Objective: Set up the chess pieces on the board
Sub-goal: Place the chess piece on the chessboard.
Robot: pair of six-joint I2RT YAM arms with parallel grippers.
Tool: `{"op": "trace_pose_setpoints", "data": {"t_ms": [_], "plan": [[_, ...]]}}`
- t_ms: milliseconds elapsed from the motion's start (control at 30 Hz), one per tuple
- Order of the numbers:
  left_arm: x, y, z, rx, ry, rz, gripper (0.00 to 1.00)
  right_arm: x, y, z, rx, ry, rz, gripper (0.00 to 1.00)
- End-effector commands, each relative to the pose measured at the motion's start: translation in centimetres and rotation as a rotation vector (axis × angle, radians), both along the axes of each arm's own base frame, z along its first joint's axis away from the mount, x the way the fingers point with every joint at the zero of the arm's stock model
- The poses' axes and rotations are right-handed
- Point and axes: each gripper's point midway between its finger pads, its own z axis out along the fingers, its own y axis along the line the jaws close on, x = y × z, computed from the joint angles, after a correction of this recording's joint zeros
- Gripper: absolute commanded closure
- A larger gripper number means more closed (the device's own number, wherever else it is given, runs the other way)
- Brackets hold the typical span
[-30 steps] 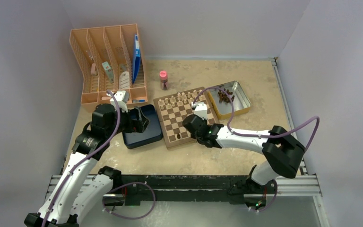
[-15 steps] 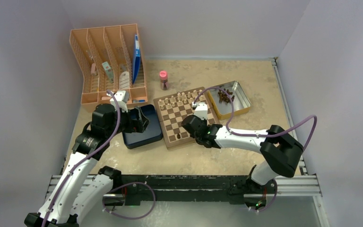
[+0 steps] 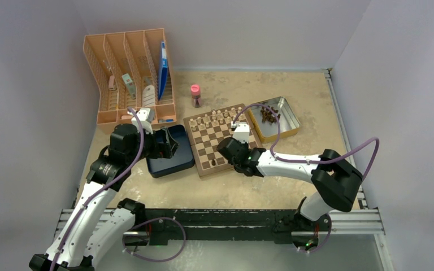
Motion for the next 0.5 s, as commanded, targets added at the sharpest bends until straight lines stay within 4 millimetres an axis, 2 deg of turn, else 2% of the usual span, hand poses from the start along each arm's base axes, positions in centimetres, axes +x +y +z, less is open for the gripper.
{"op": "trace_pose_setpoints", "data": {"t_ms": [0,267,467], "plan": [[0.46,-0.17,1.06,-0.022,-0.041,0.001,0.07,-0.38,-1.24,-0.17,-0.047,0.015,-0.030,0.80],[0.44,-0.11,1.10,-0.022,-0.043,0.004,0.07,-0.20,-1.17,-0.09,-0.055,0.011,-0.031,0.78],[0.42,-0.08,1.10,-0.021,-0.042,0.005,0.07,0.04,-0.85,0.50,-0.045,-0.001,-0.026,0.73]]}}
